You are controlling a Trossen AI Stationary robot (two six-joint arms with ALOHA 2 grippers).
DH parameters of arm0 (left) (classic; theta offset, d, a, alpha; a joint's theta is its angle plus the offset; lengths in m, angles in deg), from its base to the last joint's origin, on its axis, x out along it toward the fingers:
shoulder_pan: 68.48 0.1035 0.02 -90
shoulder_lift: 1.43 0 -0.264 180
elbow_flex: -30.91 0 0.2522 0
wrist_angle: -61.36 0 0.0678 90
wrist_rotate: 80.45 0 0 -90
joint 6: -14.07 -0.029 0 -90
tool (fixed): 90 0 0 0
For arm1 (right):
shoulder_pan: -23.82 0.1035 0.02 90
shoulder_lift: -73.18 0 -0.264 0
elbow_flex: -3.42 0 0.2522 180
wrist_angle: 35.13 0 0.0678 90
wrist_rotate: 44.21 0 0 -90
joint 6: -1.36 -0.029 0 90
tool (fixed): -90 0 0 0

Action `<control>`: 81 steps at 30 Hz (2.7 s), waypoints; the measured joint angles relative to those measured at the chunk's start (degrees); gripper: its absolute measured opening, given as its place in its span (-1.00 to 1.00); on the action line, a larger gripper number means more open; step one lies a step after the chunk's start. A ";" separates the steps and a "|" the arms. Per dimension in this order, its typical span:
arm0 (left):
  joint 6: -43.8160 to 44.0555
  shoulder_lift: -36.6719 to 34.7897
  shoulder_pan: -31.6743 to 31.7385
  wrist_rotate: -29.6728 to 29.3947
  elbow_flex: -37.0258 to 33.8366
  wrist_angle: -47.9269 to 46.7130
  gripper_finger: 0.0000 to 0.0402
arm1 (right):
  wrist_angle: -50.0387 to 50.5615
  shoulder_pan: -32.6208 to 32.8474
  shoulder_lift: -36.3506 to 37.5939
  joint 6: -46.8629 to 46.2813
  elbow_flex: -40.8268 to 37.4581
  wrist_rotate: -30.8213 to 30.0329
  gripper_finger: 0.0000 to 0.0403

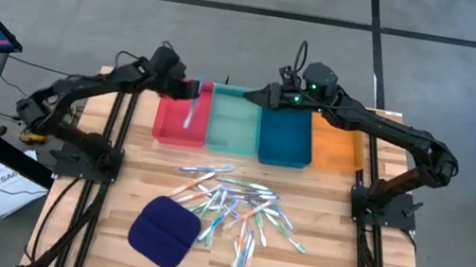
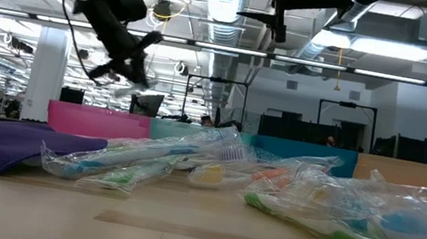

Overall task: Pick & Place Toothbrushes
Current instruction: Put the blue toothbrush into the red bin, then put the green toothbrush into the orange bin

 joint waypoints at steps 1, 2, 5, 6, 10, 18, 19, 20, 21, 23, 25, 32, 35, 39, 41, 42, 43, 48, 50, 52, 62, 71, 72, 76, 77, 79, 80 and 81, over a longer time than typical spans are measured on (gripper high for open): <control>-0.77 -0.84 -0.20 -3.12 0.00 -2.49 -0.92 | 0.00 0.00 0.00 0.00 0.00 0.02 0.47; -1.46 -1.50 -0.48 -6.06 0.00 -4.59 -0.92 | 0.00 0.02 0.00 0.00 0.00 0.00 0.47; -2.89 -2.06 -0.98 -11.42 0.00 -9.43 -0.92 | 0.30 0.00 0.02 0.00 0.00 -0.04 0.47; -2.96 -1.98 -1.16 -12.42 0.00 -10.32 -0.92 | 0.47 -0.04 0.02 -0.01 0.00 -0.05 0.47; -2.48 -0.91 -1.98 -12.96 0.00 -10.12 -0.92 | 0.68 -0.04 0.02 -0.02 0.00 -0.09 0.47; -2.51 3.36 -1.76 -13.74 0.00 -9.79 -0.92 | 0.70 0.03 0.02 -0.07 0.00 -0.11 0.47; -2.84 4.00 -1.56 -13.45 0.00 -9.85 -0.92 | 0.70 0.18 0.02 -0.07 0.00 -0.11 0.47; -2.91 4.73 -1.27 -12.72 0.00 -9.96 -0.92 | 0.76 0.35 0.02 -0.07 0.00 -0.11 0.47; -2.96 5.63 -0.97 -11.69 0.00 -10.01 -0.92 | 0.96 0.47 0.02 -0.15 0.00 -0.11 0.47; -2.98 6.95 -0.55 -9.94 -0.04 -10.39 -0.92 | 1.69 0.83 0.02 -0.15 0.00 -0.10 0.47; -2.93 7.34 -0.68 -10.62 -0.02 -10.09 -0.92 | 2.75 1.16 0.02 -0.13 0.00 -0.11 0.47; -3.03 7.53 0.94 -13.33 -0.02 -10.55 -0.92 | 4.20 1.16 0.00 -0.04 0.00 -0.11 0.47; -4.07 7.53 2.05 -13.87 -0.02 -10.69 -0.92 | 4.15 1.19 0.00 -0.04 0.00 -0.09 0.47; -6.07 7.55 2.16 -15.03 -0.02 -10.95 -0.82 | 4.13 1.20 0.00 -0.07 0.00 -0.09 0.47; -6.34 7.54 2.16 -15.05 -0.02 -10.92 -0.74 | 4.13 1.20 0.00 -0.07 0.00 -0.09 0.47; -6.41 7.55 2.16 -15.07 -0.02 -10.92 -0.71 | 4.13 1.20 0.00 -0.07 0.00 -0.09 0.47; -6.46 7.54 2.16 -15.08 -0.02 -10.92 -0.67 | 4.13 1.18 0.00 -0.07 0.00 -0.09 0.47; -6.47 7.55 2.16 -15.21 -0.02 -10.88 -0.60 | 4.11 0.98 0.00 -0.09 0.00 -0.09 0.47; -6.86 7.55 2.16 -15.23 -0.02 -10.88 -0.60 | 4.11 0.98 0.00 -0.09 0.00 -0.09 0.47; -7.36 7.55 2.16 -15.23 -0.02 -10.88 -0.60 | 4.11 0.98 0.00 -0.10 0.00 -0.09 0.47; -8.91 5.90 2.01 -5.79 -0.07 -7.08 -0.59 | 1.05 0.98 0.00 2.46 0.00 -0.06 0.47; -6.02 -2.99 1.99 9.91 -0.07 5.90 -0.59 | -4.82 1.24 0.00 1.80 0.00 4.25 0.47; -5.87 -4.14 1.99 12.38 -0.07 6.89 -0.59 | -5.35 1.48 0.00 0.92 0.00 4.59 0.47; -5.84 -8.94 1.49 21.09 -0.07 9.54 -0.59 | -10.20 2.97 0.28 -3.21 -0.02 6.29 0.47; -5.97 -10.11 1.18 22.86 -0.07 9.79 -0.59 | -11.69 3.51 0.46 -4.12 -0.02 6.33 0.47; -7.07 -12.35 0.30 26.34 -0.07 10.08 -0.59 | -15.55 4.75 0.50 -6.07 0.00 6.08 0.47; -7.35 -13.50 -0.26 27.96 -0.07 10.22 -0.59 | -17.65 5.37 0.49 -6.96 0.00 5.78 0.47; -7.37 -14.52 -0.86 29.31 -0.07 10.28 -0.59 | -19.69 5.98 0.48 -8.16 -0.02 5.19 0.47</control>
